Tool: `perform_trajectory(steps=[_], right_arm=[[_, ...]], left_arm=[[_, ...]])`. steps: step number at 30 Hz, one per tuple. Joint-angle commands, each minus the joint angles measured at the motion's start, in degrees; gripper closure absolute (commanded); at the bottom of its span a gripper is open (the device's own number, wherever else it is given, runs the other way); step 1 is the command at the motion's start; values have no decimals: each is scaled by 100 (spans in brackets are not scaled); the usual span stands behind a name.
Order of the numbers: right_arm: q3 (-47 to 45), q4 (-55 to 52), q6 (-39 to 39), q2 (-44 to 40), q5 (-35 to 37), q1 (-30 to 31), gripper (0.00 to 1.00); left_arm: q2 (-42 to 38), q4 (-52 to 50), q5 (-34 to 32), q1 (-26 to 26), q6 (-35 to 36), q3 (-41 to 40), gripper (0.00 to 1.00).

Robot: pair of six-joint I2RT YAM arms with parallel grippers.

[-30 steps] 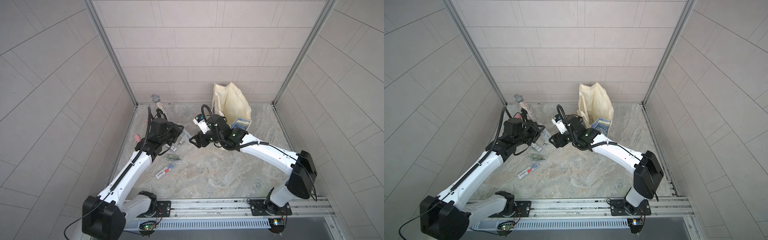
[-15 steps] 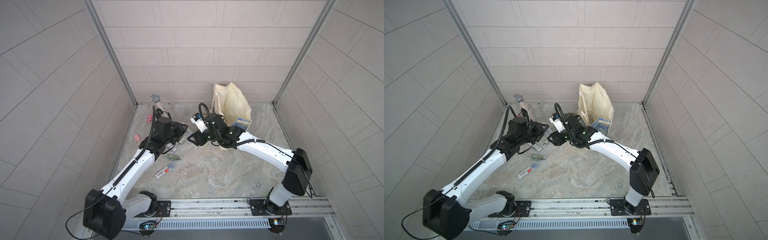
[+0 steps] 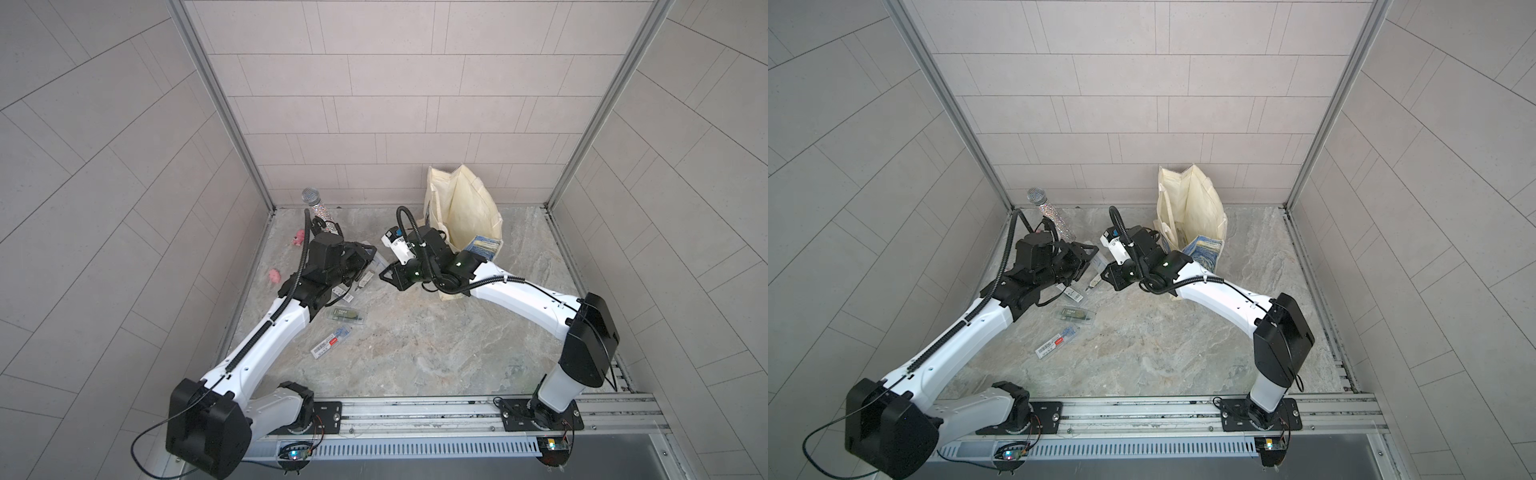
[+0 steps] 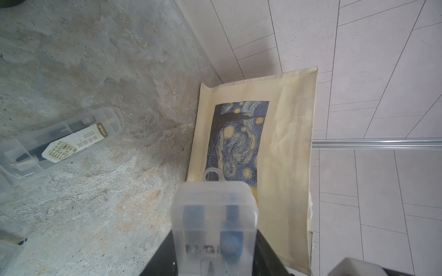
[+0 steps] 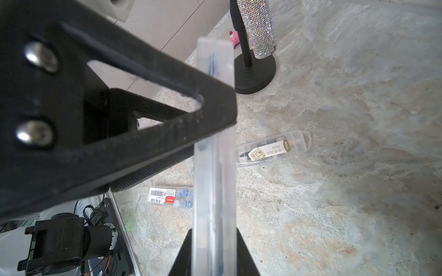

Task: Put the compass set into the canvas bag
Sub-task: Place the compass set in the canvas bag.

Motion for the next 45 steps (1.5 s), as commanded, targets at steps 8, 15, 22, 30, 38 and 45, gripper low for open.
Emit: perform_trajectory(steps=[8, 15, 22, 30, 38, 45], right_arm=[[220, -866, -553, -603, 732, 122, 100], [558, -1654, -913, -1236, 1599, -119, 100], [1294, -2420, -1211, -1311, 2256, -1033, 100], [2404, -2951, -1328, -95, 2314, -2259, 100], [4030, -3722, -1597, 1661, 2686, -2545, 100], [4813, -4258, -1595, 2725, 2549, -2638, 100]], left_arm=[[-308, -322, -273, 266, 1160, 138, 18], [-339, -854, 201, 839, 1909, 208, 16], [-94, -1561, 424, 866, 3303, 403, 17], [-41, -1355, 667, 915, 3846, 214, 17], [122, -1474, 816, 1003, 4187, 227, 17], [282, -1456, 781, 1023, 4312, 203, 17]])
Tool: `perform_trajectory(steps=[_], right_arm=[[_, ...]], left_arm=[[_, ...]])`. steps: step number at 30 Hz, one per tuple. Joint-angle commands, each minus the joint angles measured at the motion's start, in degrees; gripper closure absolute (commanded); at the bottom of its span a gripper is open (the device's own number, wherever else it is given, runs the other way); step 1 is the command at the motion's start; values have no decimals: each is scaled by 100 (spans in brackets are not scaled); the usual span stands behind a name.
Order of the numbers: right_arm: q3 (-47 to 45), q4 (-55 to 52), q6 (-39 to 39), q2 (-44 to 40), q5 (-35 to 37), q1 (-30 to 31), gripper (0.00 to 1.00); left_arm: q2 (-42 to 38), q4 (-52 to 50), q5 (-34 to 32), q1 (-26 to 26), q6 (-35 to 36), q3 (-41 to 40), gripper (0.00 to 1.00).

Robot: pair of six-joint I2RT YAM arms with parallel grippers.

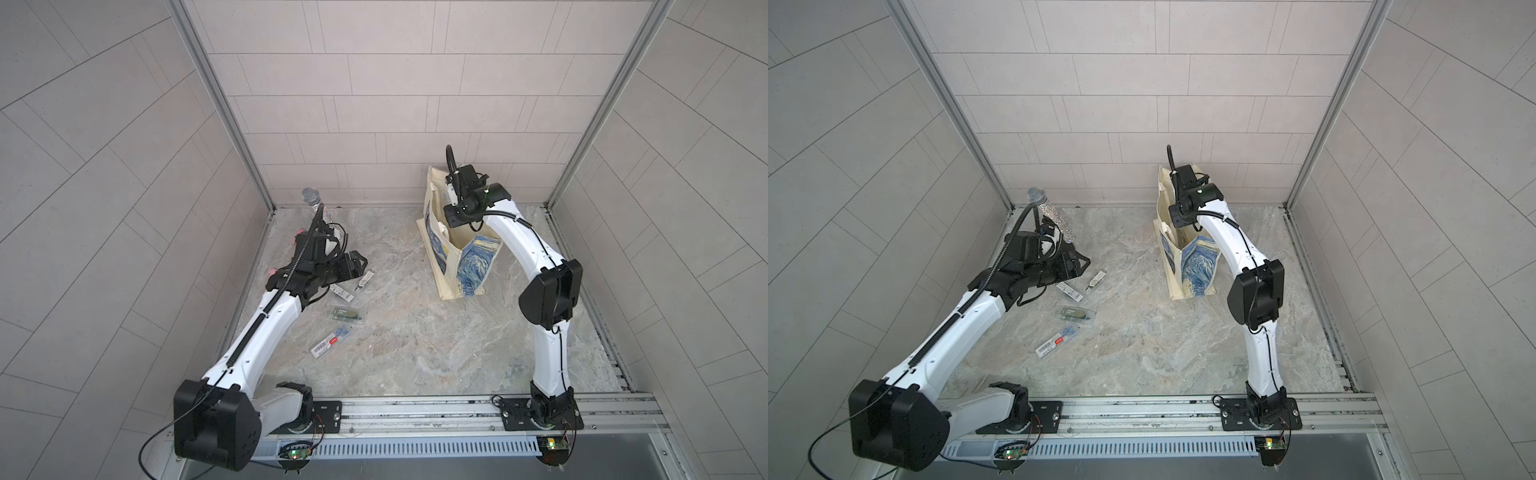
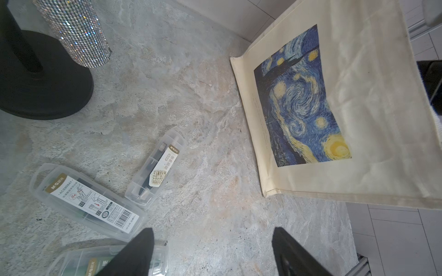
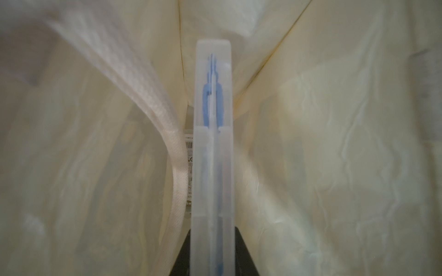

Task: Put the compass set into the canvas bag
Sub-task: Place the compass set in the canvas bag.

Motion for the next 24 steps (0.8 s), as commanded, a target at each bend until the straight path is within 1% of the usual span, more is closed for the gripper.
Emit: perform_trajectory(steps=[1, 4, 7, 16, 23, 24], right_arm=[[430, -497, -80, 301, 24, -41, 100], [788, -699, -81, 697, 34, -56, 100], [950, -776, -61, 952, -4, -90, 100], [778, -825, 101, 1299, 19, -162, 100], [741, -838, 212, 1525, 39, -189, 100], [741, -838, 224, 1517, 36, -189, 96]], left_arm=[[131, -8, 47, 42, 163, -46, 17], [199, 28, 61, 55, 159, -38, 17], [237, 46, 51, 56, 159, -35, 17], [332, 94, 8, 78, 172, -68, 17], [371, 160, -37, 97, 12, -69, 17], [367, 168, -37, 95, -2, -71, 17]])
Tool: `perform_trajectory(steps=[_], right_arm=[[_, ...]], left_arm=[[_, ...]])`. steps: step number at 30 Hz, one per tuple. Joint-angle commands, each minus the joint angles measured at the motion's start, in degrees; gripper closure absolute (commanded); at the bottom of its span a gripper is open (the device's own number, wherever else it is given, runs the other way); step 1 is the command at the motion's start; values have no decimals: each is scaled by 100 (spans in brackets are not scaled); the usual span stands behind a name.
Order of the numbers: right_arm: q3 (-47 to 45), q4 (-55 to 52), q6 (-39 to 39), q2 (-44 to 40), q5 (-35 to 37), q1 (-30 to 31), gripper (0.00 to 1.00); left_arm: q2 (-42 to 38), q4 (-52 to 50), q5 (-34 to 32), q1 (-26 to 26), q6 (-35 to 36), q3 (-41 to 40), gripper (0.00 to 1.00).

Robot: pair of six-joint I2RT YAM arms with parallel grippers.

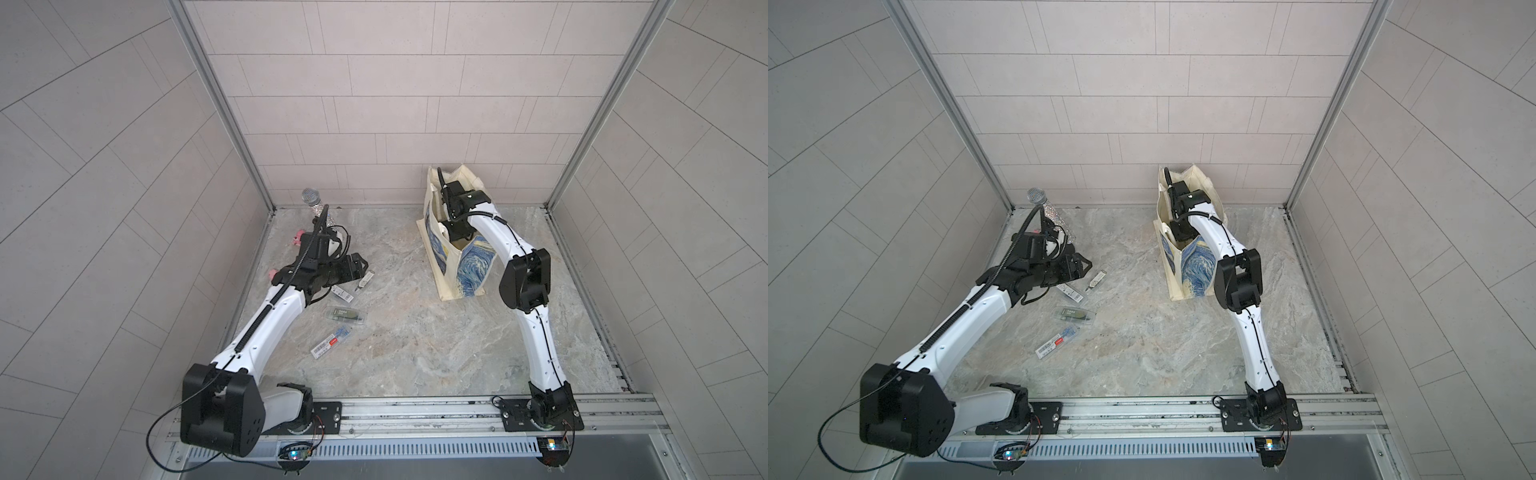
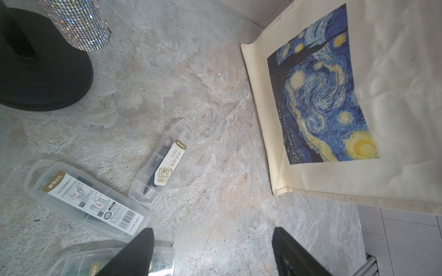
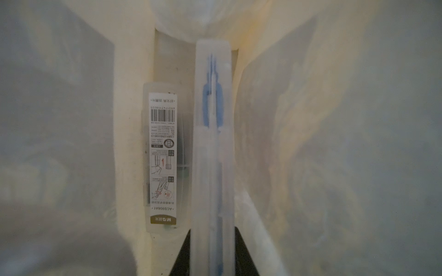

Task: Put the compass set into the canvas bag
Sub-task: Place the compass set in the canvas bag.

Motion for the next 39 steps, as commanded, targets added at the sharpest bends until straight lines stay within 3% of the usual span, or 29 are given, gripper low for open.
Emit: perform_trajectory(steps=[1, 7, 12, 18, 22, 25, 30, 33, 39], right_arm=[[20, -143, 92, 17, 77, -16, 93], [143, -175, 111, -221, 57, -16, 69], [309, -224, 69, -652, 60, -16, 56], [309, -50, 48, -1626, -16, -8, 49], [68, 157, 11, -2545, -25, 73, 48], [-726, 670, -19, -3481, -107, 181, 47], [-3451, 2465, 173, -5513, -332, 506, 39], [-4616, 3198, 303, -6340, -804, 702, 38], [-5514, 3589, 59, -6514, -776, 1871, 36]], left_arm=[[28, 97, -44, 51, -49, -35, 17], [2, 62, -56, 86, -50, -17, 17], [-35, 44, -59, 113, -49, -36, 17], [-88, -97, -154, 150, -15, 14, 16], [-48, -622, -755, 184, 26, 183, 6], [-71, -717, -936, 213, 80, 188, 1], [-209, -864, -1523, 283, -113, 132, 0], [-463, -812, -2021, 299, -190, 0, 0], [-510, -1359, -1934, 596, -180, 6, 0]])
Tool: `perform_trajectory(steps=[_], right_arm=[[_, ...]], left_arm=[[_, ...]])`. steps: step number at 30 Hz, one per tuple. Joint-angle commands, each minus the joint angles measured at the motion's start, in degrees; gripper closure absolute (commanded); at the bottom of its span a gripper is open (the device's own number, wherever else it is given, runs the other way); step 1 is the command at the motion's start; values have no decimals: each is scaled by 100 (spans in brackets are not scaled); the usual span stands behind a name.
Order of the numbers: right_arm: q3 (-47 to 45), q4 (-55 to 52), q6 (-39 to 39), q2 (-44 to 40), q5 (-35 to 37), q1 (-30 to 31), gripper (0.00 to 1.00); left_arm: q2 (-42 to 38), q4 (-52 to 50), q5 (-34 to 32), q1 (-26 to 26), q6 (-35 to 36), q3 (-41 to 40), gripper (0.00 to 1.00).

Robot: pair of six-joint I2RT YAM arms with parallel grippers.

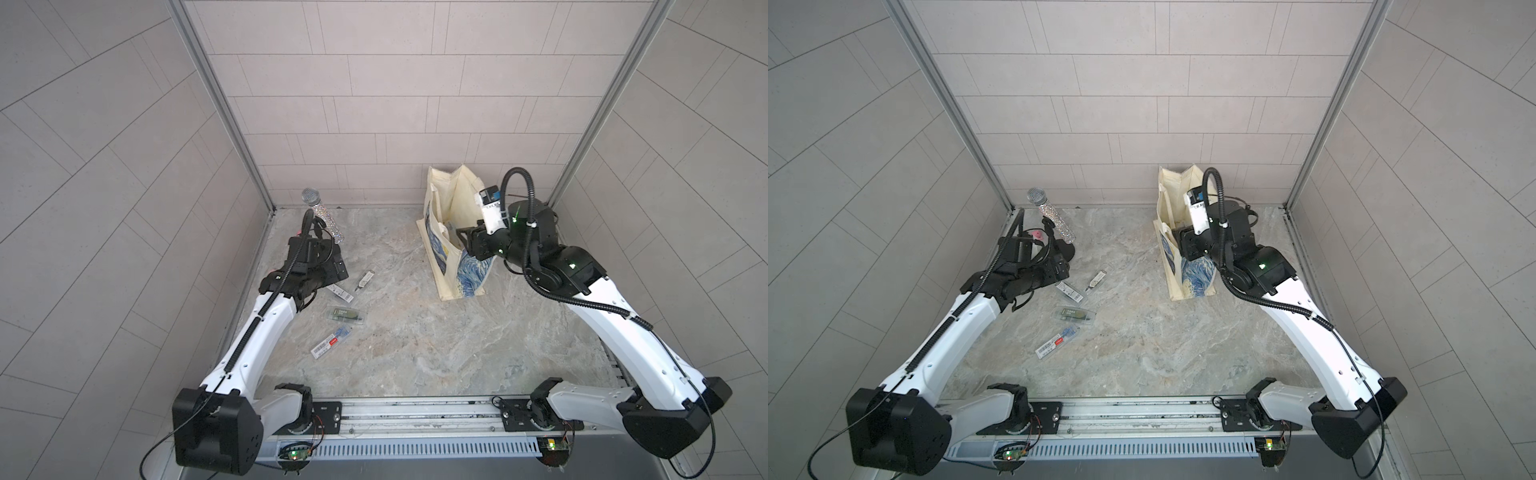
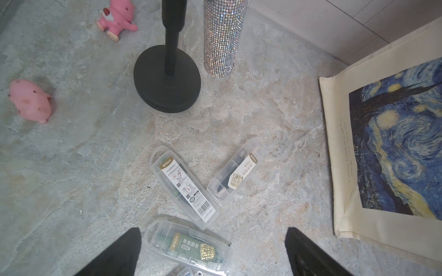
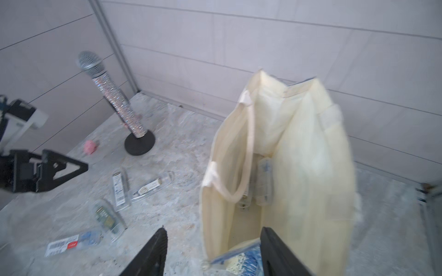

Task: Put the compass set into the canvas bag
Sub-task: Place the compass set in the canvas bag, then pick up the compass set at the center of the board.

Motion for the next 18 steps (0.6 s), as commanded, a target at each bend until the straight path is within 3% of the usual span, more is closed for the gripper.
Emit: perform_trajectory(steps=[1, 4, 7, 13, 18], right_arm=[[-222, 445, -93, 222, -25, 525, 36], [-380, 515, -69, 457, -70, 800, 37], [-484, 574, -89, 639, -115, 992, 37], [-516, 530, -141, 952, -236, 1223, 38], [-506, 405, -253, 1149, -265, 1369, 37]], left_arm=[[125, -578, -244, 231, -154, 10, 0], [518, -1094, -712, 287, -406, 143, 1], [927, -1269, -566, 326, -427, 310, 3], [1795, -726, -362, 319, -731, 383, 12], [2601, -329, -512, 179, -1198, 596, 13]])
